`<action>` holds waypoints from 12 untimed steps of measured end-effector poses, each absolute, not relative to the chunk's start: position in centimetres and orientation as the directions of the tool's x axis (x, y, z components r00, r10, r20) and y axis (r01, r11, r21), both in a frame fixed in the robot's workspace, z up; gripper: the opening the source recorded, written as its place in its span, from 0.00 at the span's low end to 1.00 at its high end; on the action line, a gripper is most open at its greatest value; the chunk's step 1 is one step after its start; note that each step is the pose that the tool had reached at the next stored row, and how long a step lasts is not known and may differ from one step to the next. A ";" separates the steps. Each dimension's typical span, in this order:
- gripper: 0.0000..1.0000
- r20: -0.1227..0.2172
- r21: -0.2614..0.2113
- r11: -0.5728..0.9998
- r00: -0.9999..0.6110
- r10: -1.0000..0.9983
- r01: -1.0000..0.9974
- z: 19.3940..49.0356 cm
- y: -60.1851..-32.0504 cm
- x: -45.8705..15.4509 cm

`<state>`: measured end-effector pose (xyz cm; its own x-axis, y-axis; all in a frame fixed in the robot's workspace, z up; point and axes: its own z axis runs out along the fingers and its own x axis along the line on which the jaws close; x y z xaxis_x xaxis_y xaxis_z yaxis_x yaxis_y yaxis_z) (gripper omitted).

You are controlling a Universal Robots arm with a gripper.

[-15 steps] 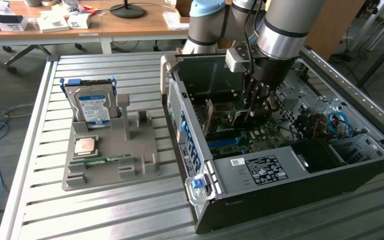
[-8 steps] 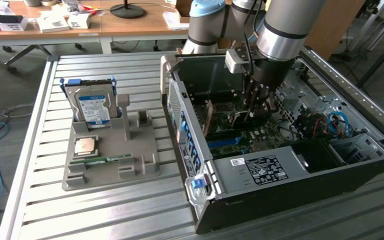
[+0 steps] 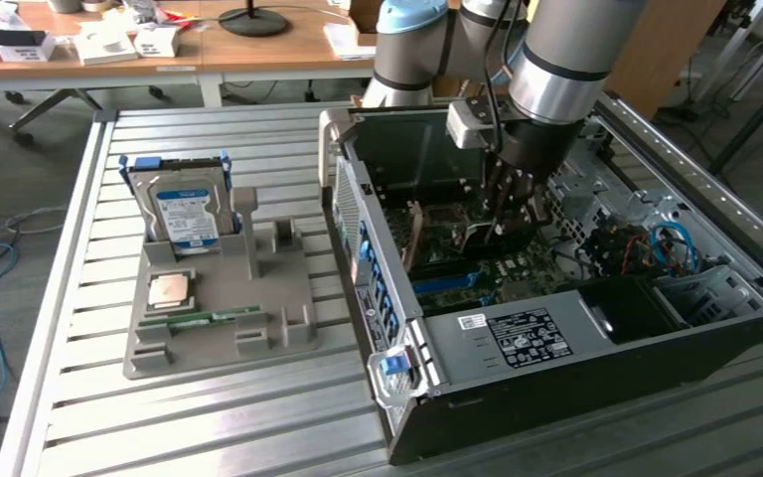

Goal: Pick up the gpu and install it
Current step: 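Insert the gpu into the slot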

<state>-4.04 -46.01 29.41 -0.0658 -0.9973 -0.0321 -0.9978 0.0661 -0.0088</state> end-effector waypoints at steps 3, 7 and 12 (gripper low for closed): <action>0.26 -0.032 -0.009 0.066 -0.066 -0.997 -0.998 29.4 -46.0 -4.0; 0.26 -0.032 -0.009 0.066 -0.066 -0.997 -0.998 29.3 -46.0 -4.0; 0.26 -0.032 -0.009 0.066 -0.066 -0.997 -0.998 29.2 -46.0 -4.3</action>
<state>-4.33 -46.01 29.24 -0.0659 -0.9973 -0.0322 -0.9978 0.0662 -0.0088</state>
